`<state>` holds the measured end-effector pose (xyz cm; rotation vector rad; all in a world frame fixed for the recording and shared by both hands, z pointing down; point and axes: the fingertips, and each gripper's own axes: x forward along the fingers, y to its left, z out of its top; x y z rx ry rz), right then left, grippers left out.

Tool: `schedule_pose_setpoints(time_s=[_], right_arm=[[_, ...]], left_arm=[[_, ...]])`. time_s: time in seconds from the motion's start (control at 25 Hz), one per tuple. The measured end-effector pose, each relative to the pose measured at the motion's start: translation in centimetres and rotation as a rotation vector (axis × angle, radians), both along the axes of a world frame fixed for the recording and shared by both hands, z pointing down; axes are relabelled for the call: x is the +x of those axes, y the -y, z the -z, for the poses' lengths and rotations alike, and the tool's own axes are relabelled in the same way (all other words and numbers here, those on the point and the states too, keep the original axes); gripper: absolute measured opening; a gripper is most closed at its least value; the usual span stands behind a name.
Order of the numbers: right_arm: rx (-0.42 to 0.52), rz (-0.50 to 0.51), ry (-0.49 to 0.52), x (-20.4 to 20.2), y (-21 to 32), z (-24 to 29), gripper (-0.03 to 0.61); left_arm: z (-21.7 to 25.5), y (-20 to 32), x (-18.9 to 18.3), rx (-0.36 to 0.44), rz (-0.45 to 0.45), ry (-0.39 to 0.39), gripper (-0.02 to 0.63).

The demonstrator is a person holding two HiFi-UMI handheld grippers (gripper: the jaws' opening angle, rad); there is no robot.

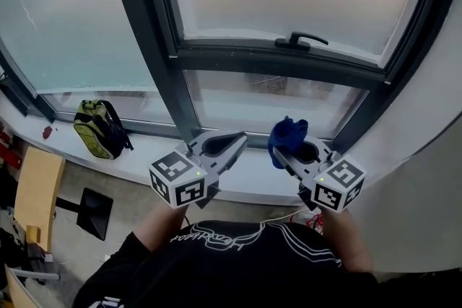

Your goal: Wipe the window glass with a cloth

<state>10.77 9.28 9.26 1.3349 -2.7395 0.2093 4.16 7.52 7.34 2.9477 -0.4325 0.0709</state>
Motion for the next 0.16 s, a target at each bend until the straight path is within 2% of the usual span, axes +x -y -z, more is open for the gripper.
schedule_pose_setpoints(time_s=[0.16], right_arm=[[0.001, 0.007, 0.005, -0.49, -0.37, 0.07, 0.092]], left_arm=[[-0.23, -0.51, -0.57, -0.002, -0.002, 0.004, 0.005]])
